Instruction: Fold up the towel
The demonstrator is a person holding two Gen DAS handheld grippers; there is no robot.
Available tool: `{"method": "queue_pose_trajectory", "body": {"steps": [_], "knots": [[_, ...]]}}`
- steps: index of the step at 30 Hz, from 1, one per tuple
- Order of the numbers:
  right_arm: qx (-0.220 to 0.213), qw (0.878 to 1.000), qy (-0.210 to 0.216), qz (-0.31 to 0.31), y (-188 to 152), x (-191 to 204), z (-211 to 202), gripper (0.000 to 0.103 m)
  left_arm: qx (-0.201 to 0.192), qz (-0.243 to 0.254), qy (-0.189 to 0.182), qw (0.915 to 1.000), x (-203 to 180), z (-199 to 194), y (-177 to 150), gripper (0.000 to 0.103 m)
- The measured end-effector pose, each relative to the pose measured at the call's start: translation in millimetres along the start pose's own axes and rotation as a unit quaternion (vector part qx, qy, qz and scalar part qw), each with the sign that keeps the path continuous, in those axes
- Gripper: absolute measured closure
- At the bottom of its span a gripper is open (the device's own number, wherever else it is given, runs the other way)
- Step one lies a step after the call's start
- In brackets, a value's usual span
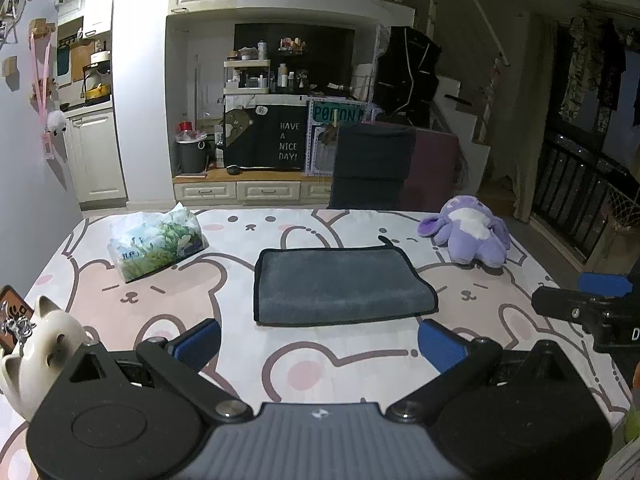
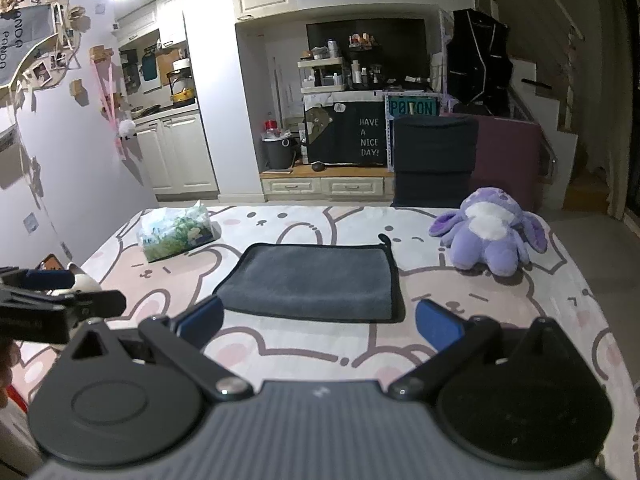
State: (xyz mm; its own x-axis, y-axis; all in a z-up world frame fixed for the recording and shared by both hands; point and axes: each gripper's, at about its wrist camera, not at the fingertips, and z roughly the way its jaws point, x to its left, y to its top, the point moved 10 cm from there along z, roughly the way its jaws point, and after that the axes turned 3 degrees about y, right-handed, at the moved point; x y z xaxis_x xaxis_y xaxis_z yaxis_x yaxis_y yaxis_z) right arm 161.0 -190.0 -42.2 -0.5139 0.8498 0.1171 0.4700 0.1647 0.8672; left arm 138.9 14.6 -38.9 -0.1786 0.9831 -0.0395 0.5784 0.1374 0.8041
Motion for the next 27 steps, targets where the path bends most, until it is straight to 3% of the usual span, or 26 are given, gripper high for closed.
{"method": "queue_pose_trajectory", "body": {"steps": [16,27], "knots": [[-0.004,1.000,-0.011,-0.025,-13.0,4.2,-8.1,0.000,-0.005,0.005,0.006,1.0000,3.6,-8.3,-19.5,0.000],[0.004,0.999,-0.003,-0.039,-23.7,5.1,-14.7,0.000,0.001,0.030,-0.013,0.9995,-1.8,-17.1,-39.3,0.000]]}}
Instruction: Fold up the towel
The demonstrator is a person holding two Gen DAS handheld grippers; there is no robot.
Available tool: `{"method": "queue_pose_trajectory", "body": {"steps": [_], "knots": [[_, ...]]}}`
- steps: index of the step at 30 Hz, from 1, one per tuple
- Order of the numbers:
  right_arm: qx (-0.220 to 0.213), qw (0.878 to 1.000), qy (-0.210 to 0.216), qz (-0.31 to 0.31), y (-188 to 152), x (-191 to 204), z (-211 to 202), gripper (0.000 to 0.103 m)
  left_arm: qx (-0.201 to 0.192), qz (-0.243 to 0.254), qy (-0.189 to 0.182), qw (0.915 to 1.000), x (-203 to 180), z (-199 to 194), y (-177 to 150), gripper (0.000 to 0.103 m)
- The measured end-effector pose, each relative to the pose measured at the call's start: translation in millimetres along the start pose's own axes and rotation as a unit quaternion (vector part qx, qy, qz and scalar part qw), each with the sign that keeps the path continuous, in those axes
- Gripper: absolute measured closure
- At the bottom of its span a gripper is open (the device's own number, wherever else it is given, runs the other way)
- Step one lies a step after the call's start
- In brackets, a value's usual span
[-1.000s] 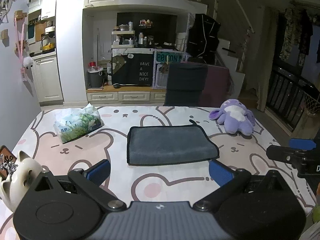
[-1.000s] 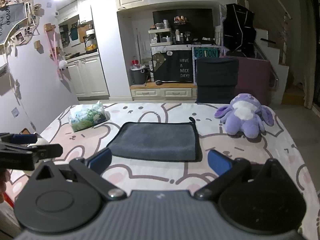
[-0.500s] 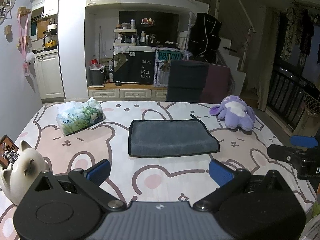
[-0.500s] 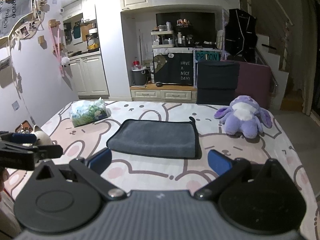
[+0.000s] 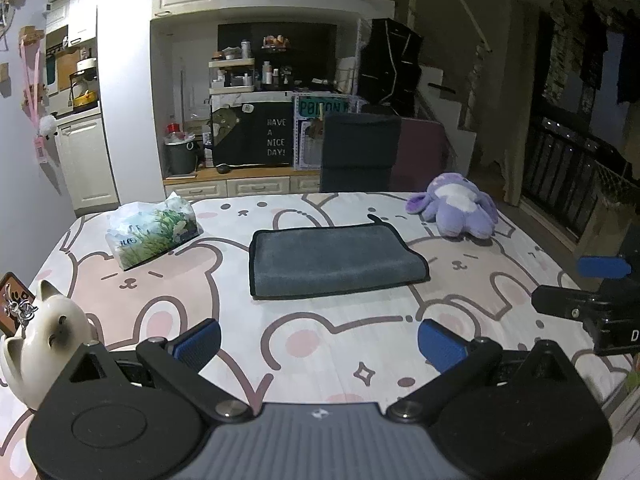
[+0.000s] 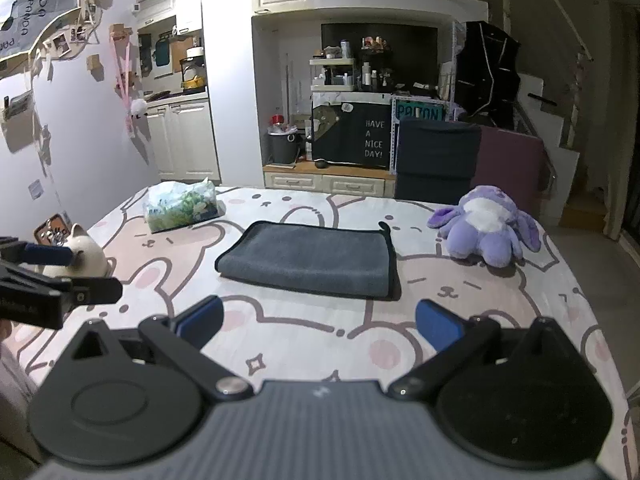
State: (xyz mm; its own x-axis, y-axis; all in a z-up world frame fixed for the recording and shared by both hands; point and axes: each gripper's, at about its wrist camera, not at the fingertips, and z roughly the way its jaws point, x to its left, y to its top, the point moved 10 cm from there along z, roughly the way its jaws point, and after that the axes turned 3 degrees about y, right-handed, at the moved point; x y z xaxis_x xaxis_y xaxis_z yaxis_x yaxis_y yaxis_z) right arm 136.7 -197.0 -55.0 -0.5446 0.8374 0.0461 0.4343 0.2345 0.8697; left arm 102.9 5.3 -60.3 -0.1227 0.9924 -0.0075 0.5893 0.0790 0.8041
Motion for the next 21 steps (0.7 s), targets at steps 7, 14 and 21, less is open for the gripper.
{"method": "queue_pose_trajectory", "body": {"steps": [7,14,21], "knots": [[0.004,1.000,0.007,-0.003,-6.5,0.5,-2.3,0.000,0.002,0.005,-0.015,0.9999,-4.3,-4.5,-7.7,0.000],[-0.001,1.000,0.013,-0.017,-12.2,4.0,-5.8,0.000,0.002,0.016,-0.031,0.9994,-11.9,-9.2,-14.5,0.000],[-0.001,1.000,0.021,-0.010,-13.9,2.1,-5.7,0.000,-0.001,0.011,-0.046,0.9989,-11.3,-16.0,-17.9,0.000]]}}
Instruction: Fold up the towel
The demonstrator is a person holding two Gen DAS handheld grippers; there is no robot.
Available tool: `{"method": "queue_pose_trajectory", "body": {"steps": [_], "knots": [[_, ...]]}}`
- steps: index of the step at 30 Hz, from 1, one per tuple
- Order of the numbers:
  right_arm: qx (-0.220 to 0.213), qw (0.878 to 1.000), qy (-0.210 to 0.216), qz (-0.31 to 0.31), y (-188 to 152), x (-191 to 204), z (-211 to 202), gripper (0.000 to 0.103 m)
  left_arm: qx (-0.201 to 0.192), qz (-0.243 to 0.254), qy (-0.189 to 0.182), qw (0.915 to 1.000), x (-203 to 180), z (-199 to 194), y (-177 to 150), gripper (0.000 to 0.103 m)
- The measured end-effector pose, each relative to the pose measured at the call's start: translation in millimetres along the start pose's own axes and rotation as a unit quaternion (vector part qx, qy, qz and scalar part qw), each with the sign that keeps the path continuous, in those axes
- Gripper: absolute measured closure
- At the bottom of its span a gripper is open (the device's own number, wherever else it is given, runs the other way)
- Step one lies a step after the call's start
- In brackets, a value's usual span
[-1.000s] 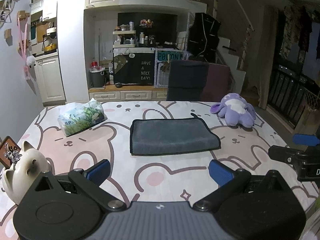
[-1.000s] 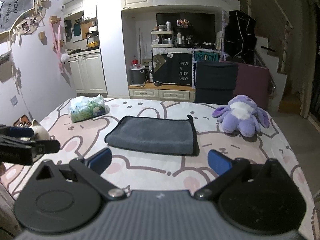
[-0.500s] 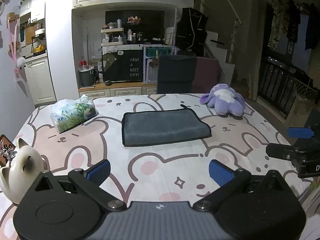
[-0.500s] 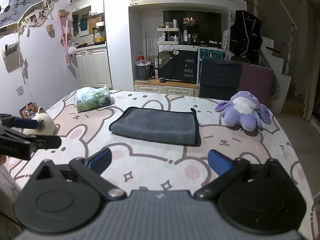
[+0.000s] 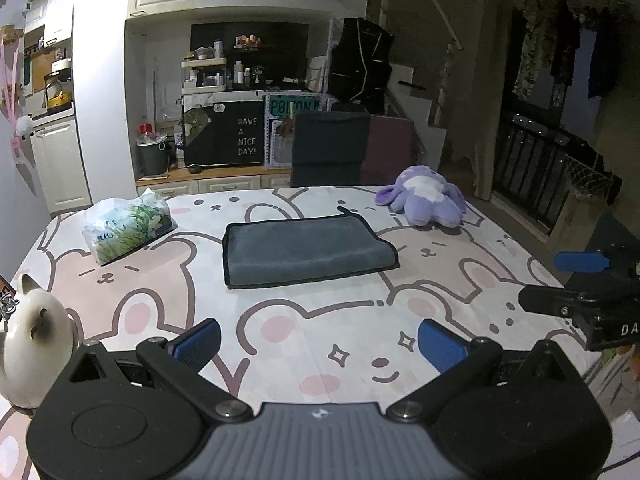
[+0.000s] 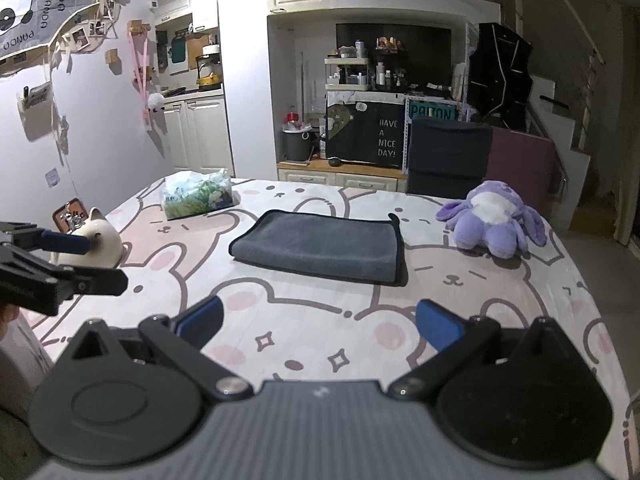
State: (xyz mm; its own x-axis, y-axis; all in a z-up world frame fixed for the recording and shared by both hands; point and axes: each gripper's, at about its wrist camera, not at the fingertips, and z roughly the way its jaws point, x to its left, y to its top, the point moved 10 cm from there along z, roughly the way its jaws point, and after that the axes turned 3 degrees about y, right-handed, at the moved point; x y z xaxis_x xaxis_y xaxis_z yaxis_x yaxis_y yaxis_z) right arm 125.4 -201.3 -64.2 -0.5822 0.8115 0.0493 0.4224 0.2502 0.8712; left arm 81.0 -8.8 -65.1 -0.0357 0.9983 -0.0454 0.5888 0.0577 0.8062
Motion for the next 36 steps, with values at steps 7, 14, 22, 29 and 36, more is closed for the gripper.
{"method": "queue_pose_trajectory", "body": {"steps": [7,14,22,29,36], "knots": [[0.001,1.000,0.007,-0.001,-4.5,2.9,-0.4,0.000,-0.001,-0.001,-0.001,1.0000,2.6,-2.6,-2.5,0.000],[-0.001,1.000,0.012,0.005,-6.2,2.2,-1.3,0.000,0.001,0.000,-0.006,1.0000,5.5,-4.4,-6.4,0.000],[0.003,1.000,0.012,-0.003,-9.3,3.2,-0.9,0.000,0.004,0.003,-0.007,1.0000,4.6,-4.1,-9.3,0.000],[0.004,1.000,0.010,0.000,-10.1,1.8,0.1,0.000,0.004,0.003,-0.008,1.0000,3.7,-3.7,-9.5,0.000],[0.004,1.000,0.011,-0.001,-11.1,3.0,0.7,0.000,0.003,0.002,-0.008,1.0000,3.8,-3.6,-9.2,0.000]]}}
